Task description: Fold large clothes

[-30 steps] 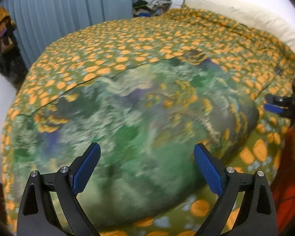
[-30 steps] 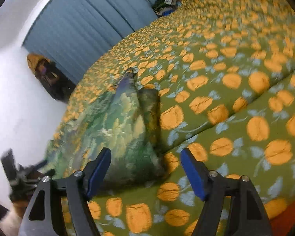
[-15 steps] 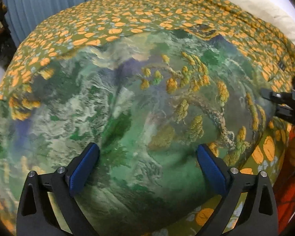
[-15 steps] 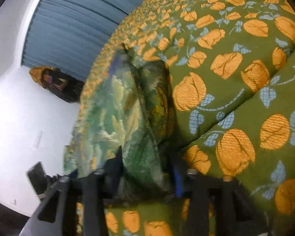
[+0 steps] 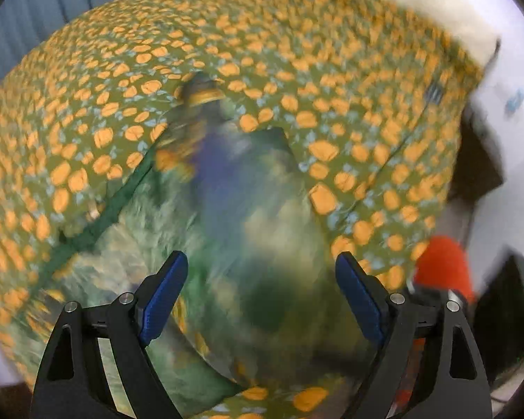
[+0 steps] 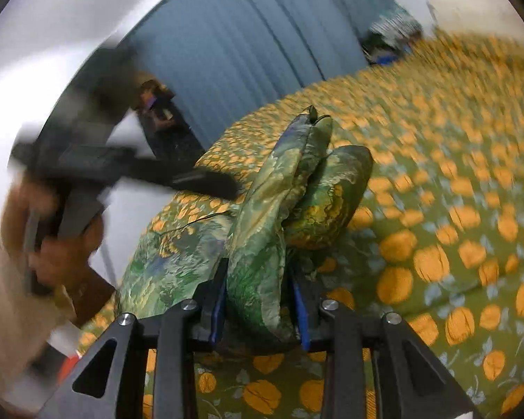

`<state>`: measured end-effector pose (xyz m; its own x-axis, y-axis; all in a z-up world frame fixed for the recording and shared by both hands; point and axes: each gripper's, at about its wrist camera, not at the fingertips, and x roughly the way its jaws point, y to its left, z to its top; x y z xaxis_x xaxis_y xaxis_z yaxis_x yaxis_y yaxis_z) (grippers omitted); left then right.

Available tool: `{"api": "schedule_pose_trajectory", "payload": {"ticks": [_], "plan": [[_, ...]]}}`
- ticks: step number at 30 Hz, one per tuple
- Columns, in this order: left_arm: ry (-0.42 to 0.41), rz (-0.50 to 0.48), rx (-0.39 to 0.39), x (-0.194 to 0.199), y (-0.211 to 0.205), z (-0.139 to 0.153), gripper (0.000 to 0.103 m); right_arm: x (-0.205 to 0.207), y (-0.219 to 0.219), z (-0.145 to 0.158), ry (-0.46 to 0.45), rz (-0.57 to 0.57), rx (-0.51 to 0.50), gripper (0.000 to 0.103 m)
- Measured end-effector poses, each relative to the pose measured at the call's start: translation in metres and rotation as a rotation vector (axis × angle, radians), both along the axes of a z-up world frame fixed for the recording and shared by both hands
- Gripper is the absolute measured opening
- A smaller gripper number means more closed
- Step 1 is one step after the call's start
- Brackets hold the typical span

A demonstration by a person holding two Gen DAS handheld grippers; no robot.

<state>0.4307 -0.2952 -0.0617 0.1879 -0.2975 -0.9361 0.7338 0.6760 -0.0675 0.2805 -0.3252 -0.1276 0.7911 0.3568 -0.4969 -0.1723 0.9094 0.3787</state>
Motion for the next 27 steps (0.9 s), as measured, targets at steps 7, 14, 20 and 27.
{"api": "schedule_pose_trajectory", "payload": {"ticks": [7, 14, 20, 27], "plan": [[-0.106, 0.022, 0.344, 0.008, -0.009, -0.028, 0.088, -0.005, 0.092, 0.017, -0.1, 0.134, -0.273, 0.032], [-0.086, 0.06, 0.323, 0.015, 0.028, -0.038, 0.028, -0.009, 0.112, 0.015, -0.111, 0.181, -0.325, 0.032], [-0.029, 0.103, 0.141, 0.03, 0.094, 0.0, 0.027, -0.032, 0.083, 0.033, -0.153, 0.263, -0.111, 0.064], [-0.002, 0.242, 0.031, 0.042, 0.198, 0.017, 0.028, -0.009, 0.067, 0.02, -0.037, 0.235, -0.038, 0.038]]}}
